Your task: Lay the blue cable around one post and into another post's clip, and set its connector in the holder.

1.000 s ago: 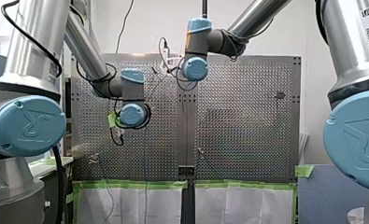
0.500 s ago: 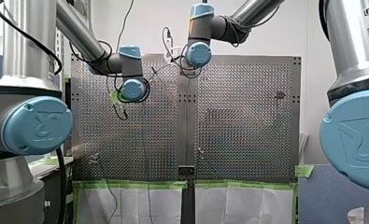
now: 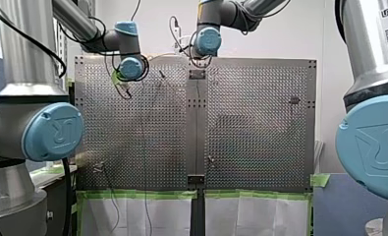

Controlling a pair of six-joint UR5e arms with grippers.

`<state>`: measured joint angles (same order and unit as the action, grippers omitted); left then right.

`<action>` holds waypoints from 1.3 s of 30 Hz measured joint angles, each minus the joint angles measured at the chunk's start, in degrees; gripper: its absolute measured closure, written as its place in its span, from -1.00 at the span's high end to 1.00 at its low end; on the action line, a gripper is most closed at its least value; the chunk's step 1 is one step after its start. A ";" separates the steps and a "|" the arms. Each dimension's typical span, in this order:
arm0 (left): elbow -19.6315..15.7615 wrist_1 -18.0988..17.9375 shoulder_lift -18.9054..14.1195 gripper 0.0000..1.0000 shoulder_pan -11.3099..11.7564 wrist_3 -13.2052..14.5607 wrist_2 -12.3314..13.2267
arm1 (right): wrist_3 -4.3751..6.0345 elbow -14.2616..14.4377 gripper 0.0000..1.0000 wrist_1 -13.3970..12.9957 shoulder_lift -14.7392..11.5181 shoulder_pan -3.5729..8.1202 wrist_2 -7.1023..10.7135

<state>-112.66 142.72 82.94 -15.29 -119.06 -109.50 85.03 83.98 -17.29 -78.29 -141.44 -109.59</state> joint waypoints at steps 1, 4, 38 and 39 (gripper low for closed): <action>0.65 0.64 -0.66 1.00 0.65 -0.28 0.65 | -0.05 -0.50 -1.00 0.31 0.03 0.00 0.12; 2.28 2.26 -2.29 1.00 2.28 -0.81 2.28 | -0.24 -2.17 -1.00 0.95 0.12 0.04 0.63; 14.64 19.35 5.02 1.00 18.07 -2.56 21.74 | -0.44 -17.62 -1.00 3.30 9.74 3.75 4.27; 14.67 19.17 5.49 1.00 18.09 -2.67 22.20 | -0.46 -17.98 -1.00 3.39 10.12 3.89 4.33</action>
<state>-97.99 161.90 88.42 2.80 -121.73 -87.30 84.56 66.00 -13.90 -68.18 -137.55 -105.26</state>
